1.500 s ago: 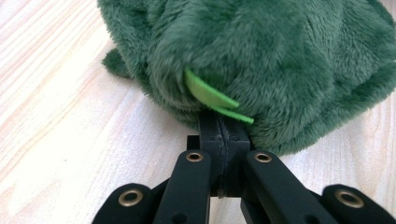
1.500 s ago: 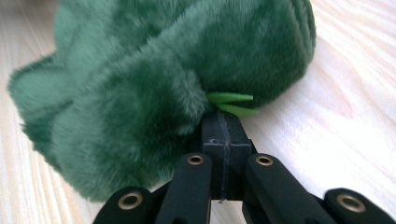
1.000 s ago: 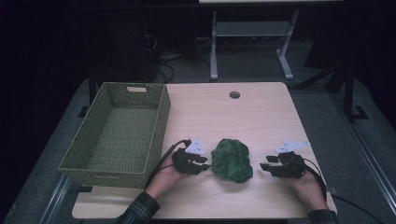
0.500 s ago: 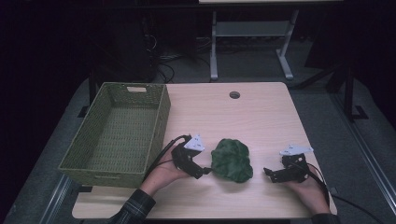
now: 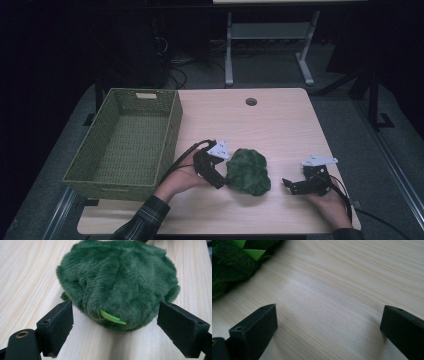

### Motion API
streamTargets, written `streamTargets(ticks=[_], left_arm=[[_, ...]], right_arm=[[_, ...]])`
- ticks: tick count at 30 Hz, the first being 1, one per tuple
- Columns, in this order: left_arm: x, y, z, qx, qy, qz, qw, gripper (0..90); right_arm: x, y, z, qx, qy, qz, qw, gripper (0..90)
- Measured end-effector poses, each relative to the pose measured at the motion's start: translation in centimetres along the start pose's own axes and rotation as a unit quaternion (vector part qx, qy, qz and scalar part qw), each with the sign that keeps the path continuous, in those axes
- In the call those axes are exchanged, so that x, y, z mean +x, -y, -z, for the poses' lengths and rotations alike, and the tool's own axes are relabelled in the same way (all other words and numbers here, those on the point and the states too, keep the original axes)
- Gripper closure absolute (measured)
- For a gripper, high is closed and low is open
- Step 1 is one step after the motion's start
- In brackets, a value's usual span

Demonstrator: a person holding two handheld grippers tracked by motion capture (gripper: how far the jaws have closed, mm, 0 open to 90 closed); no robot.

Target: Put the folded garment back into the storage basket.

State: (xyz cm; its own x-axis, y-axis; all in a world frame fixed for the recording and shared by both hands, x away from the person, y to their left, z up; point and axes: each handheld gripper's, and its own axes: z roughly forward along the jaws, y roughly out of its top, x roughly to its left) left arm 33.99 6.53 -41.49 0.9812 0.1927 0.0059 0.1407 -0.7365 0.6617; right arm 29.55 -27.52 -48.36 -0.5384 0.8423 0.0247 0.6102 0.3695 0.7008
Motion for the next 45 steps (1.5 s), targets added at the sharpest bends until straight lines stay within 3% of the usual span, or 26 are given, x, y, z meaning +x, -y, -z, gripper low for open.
streamTargets(ticks=[8, 15, 27, 34, 43, 45], left_arm=[[0.2, -1.2, -1.7, 0.002, 0.015, -0.029, 0.9995, 13.0], [0.2, -1.2, -2.9, 0.003, 0.023, -0.04, 0.9989, 13.0], [0.5, 0.2, -4.7, 0.011, 0.036, -0.03, 0.9988, 12.8], [0.4, 0.7, -5.8, 0.025, 0.031, -0.031, 0.9987, 12.8], [0.5, 0.9, -6.0, 0.029, 0.034, -0.032, 0.9985, 13.3], [0.6, 1.0, -5.9, 0.025, 0.039, -0.033, 0.9984, 16.9]], right_arm=[[-0.1, -0.1, -0.1, 0.0, -0.002, -0.002, 1.0, 0.7], [0.0, -0.1, -0.1, 0.0, -0.003, -0.001, 1.0, 0.8], [0.0, -0.1, -0.1, 0.0, -0.004, 0.0, 1.0, 0.8], [0.0, -0.1, -0.1, 0.0, -0.004, 0.001, 1.0, 0.8], [0.0, -0.1, -0.1, 0.0, -0.006, 0.002, 1.0, 0.8], [0.0, -0.1, -0.1, 0.0, -0.006, 0.002, 1.0, 0.8]])
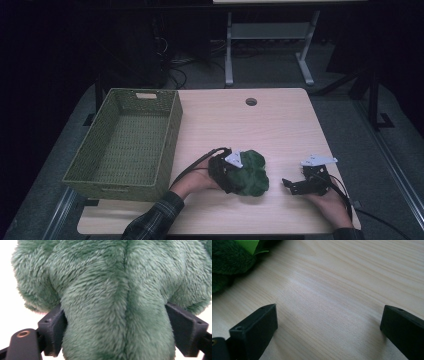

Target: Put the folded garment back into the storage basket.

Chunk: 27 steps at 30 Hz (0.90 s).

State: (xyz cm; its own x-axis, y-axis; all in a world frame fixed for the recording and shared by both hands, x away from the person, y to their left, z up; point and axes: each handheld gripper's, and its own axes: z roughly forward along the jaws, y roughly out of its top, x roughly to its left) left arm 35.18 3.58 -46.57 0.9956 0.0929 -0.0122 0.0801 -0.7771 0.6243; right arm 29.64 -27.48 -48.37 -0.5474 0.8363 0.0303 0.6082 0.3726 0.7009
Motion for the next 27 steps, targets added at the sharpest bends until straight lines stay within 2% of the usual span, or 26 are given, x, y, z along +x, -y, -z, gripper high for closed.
streamTargets(ticks=[2, 4, 11, 17, 20, 24, 27], left_arm=[[0.1, 0.3, 0.1, -0.012, 0.002, -0.002, 0.9999, 24.5], [0.1, 0.4, 0.2, -0.017, 0.002, 0.002, 0.9998, 27.0], [-0.1, 0.3, 0.7, -0.012, 0.005, 0.0, 0.9999, 50.1], [-0.4, -0.1, 0.9, 0.006, 0.001, 0.016, 0.9999, 68.6], [-0.3, -0.2, 0.9, 0.009, 0.003, 0.024, 0.9997, 72.7], [-0.2, -0.1, 1.0, 0.007, 0.007, 0.035, 0.9993, 73.6], [-0.1, -0.1, 1.2, 0.009, 0.009, 0.036, 0.9993, 74.4]], right_arm=[[0.0, 0.0, 0.0, -0.001, -0.001, 0.002, 1.0, 0.8], [0.0, 0.0, 0.0, -0.001, -0.001, 0.002, 1.0, 0.8], [0.0, 0.0, 0.0, -0.001, -0.001, 0.002, 1.0, 0.8], [0.0, 0.0, 0.0, -0.001, -0.001, 0.002, 1.0, 0.8], [0.0, 0.0, 0.0, -0.001, -0.001, 0.003, 1.0, 0.8], [0.0, 0.0, 0.0, -0.001, -0.001, 0.003, 1.0, 0.8], [0.0, 0.0, 0.0, -0.001, -0.001, 0.002, 1.0, 0.8]])
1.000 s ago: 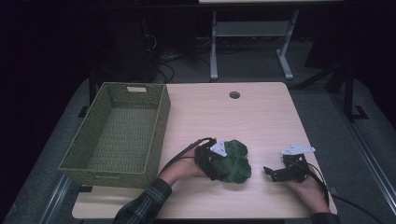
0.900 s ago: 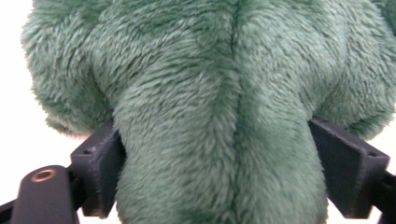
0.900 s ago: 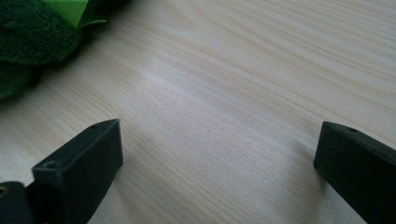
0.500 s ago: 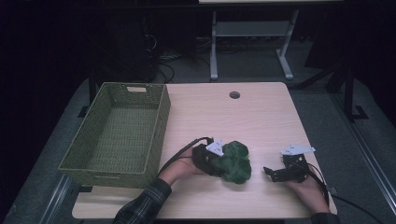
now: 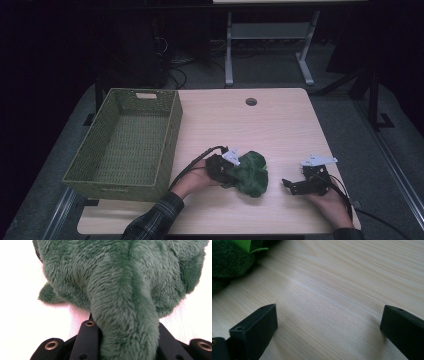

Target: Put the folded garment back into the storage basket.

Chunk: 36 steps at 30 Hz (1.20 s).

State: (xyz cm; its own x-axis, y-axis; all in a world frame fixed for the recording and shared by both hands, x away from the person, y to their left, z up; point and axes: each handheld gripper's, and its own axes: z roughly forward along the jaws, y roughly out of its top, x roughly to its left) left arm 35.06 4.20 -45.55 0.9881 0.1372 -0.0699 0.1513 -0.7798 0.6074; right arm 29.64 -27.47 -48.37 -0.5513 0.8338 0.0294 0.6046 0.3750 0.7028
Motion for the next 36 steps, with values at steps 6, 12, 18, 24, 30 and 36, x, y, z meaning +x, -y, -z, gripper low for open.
streamTargets(ticks=[6, 12, 18, 24, 30, 36], left_arm=[[0.0, -0.3, 0.5, -0.005, 0.001, 0.004, 1.0, 74.8], [-0.5, -1.0, 1.5, -0.008, -0.007, 0.005, 0.9999, 74.8], [-0.9, -1.8, 2.8, -0.009, -0.019, 0.008, 0.9997, 74.7], [-0.6, -2.6, 5.4, -0.014, -0.039, 0.016, 0.999, 74.6], [-0.4, -3.4, 8.2, -0.019, -0.054, 0.029, 0.9979, 74.5], [-0.1, -3.6, 10.5, -0.017, -0.064, 0.034, 0.9972, 74.4]], right_arm=[[0.0, 0.0, 0.0, 0.0, 0.0, 0.001, 1.0, 0.8], [0.0, 0.0, 0.0, 0.0, 0.0, 0.001, 1.0, 0.8], [0.0, 0.0, 0.0, 0.0, 0.0, 0.001, 1.0, 0.8], [0.0, 0.0, 0.0, 0.0, 0.0, 0.001, 1.0, 0.8], [0.0, 0.0, 0.0, 0.001, 0.0, 0.0, 1.0, 0.8], [0.0, 0.0, 0.0, 0.001, 0.0, 0.0, 1.0, 0.8]])
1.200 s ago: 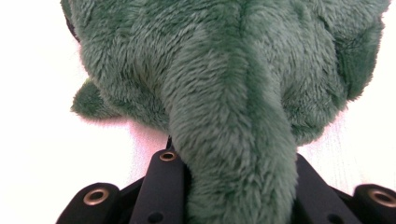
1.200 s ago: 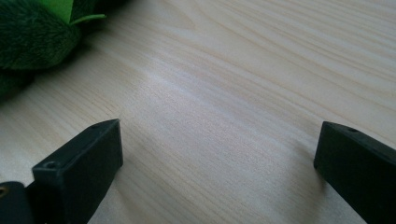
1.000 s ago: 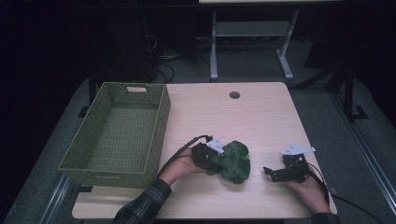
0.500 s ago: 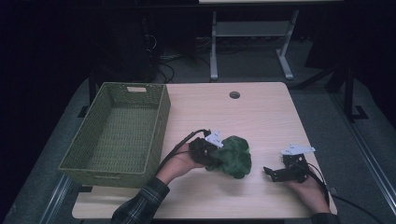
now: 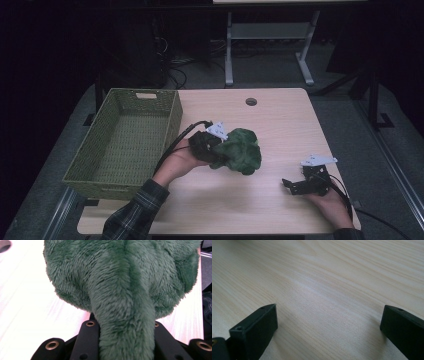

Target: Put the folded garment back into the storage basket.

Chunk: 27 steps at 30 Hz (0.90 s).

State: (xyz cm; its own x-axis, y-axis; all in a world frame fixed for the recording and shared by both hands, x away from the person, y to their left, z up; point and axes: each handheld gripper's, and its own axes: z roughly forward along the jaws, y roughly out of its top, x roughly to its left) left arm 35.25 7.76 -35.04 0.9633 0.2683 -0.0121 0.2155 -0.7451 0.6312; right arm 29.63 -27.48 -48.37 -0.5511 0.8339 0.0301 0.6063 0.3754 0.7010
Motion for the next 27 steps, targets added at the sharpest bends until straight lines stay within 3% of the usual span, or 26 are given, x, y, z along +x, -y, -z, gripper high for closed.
streamTargets(ticks=[19, 27], left_arm=[[1.8, 1.2, 5.4, -0.006, -0.043, 0.028, 0.9987, 74.2], [3.0, 2.7, 8.1, -0.014, -0.073, 0.054, 0.9958, 74.2]], right_arm=[[0.0, 0.0, 0.0, 0.0, 0.001, -0.001, 1.0, 0.8], [0.0, 0.0, 0.0, -0.001, 0.002, 0.0, 1.0, 0.8]])
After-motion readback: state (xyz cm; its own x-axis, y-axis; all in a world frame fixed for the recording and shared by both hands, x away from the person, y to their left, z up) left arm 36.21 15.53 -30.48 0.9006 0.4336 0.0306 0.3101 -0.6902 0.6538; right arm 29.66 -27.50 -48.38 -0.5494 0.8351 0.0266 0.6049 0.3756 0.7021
